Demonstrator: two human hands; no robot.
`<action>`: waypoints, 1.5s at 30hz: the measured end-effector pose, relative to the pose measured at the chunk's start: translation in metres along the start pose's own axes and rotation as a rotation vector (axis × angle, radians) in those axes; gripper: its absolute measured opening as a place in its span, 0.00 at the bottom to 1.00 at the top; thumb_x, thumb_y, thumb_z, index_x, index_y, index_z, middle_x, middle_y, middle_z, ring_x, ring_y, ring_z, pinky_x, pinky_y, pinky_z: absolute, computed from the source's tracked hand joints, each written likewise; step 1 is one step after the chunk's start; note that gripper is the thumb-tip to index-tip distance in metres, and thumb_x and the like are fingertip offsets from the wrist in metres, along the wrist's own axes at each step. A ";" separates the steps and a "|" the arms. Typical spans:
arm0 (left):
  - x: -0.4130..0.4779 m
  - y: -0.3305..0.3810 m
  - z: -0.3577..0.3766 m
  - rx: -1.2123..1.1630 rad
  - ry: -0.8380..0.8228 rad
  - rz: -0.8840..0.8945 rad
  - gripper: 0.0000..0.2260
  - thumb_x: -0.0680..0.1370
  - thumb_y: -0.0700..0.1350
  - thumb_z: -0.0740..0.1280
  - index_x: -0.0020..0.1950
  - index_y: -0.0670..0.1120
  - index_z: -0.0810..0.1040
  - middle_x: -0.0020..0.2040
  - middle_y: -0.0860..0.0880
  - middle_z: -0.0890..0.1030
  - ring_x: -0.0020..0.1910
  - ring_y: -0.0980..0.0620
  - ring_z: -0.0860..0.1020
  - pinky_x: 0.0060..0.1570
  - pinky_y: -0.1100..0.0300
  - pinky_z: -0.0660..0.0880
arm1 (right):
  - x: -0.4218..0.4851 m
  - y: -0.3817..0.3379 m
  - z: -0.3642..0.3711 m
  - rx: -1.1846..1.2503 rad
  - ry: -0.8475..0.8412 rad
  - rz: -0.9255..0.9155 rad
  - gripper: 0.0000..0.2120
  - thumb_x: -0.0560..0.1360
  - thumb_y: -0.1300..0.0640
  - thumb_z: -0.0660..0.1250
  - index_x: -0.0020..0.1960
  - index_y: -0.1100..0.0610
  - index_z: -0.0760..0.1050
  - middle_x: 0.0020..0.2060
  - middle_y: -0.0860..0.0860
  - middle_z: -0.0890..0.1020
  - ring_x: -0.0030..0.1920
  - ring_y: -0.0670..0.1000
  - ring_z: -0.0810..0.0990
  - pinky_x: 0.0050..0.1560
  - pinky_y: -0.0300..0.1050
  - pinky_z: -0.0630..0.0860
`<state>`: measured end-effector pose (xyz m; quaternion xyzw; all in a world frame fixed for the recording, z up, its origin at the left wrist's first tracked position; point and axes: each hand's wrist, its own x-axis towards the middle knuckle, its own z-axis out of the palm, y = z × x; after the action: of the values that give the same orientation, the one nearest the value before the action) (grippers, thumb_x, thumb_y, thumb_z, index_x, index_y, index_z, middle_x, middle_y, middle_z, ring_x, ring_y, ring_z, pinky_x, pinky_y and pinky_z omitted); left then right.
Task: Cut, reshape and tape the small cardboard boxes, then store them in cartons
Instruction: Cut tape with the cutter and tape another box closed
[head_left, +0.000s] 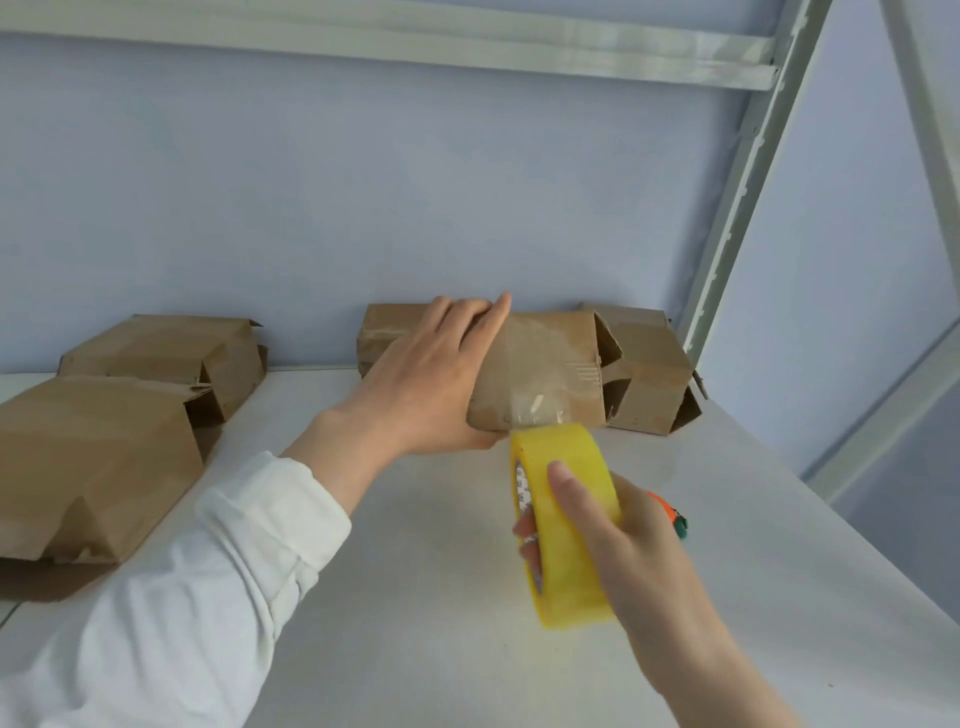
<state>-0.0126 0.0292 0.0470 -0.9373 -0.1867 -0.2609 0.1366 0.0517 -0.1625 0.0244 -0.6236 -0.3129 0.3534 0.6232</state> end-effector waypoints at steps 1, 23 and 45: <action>-0.001 0.001 0.000 -0.010 -0.007 -0.010 0.52 0.61 0.61 0.72 0.76 0.39 0.54 0.65 0.45 0.67 0.62 0.48 0.62 0.62 0.60 0.62 | 0.002 0.002 0.001 0.005 -0.013 0.006 0.20 0.70 0.44 0.64 0.46 0.61 0.76 0.31 0.52 0.83 0.30 0.50 0.81 0.35 0.44 0.76; -0.032 0.019 0.024 0.075 0.087 -0.075 0.49 0.60 0.54 0.76 0.73 0.36 0.59 0.65 0.41 0.69 0.62 0.44 0.65 0.66 0.57 0.60 | -0.009 0.035 -0.016 0.023 -0.267 0.027 0.26 0.66 0.38 0.57 0.54 0.53 0.76 0.42 0.44 0.85 0.43 0.42 0.80 0.43 0.36 0.75; -0.083 0.087 0.010 -0.531 0.028 -0.706 0.26 0.80 0.47 0.59 0.76 0.49 0.53 0.76 0.45 0.51 0.73 0.49 0.50 0.69 0.59 0.54 | -0.025 0.039 -0.025 0.025 -0.369 -0.014 0.16 0.73 0.58 0.68 0.61 0.57 0.72 0.49 0.46 0.85 0.51 0.43 0.82 0.44 0.32 0.76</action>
<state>-0.0375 -0.0680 -0.0193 -0.8151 -0.4199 -0.3433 -0.2039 0.0571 -0.1981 -0.0135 -0.5382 -0.4219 0.4612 0.5653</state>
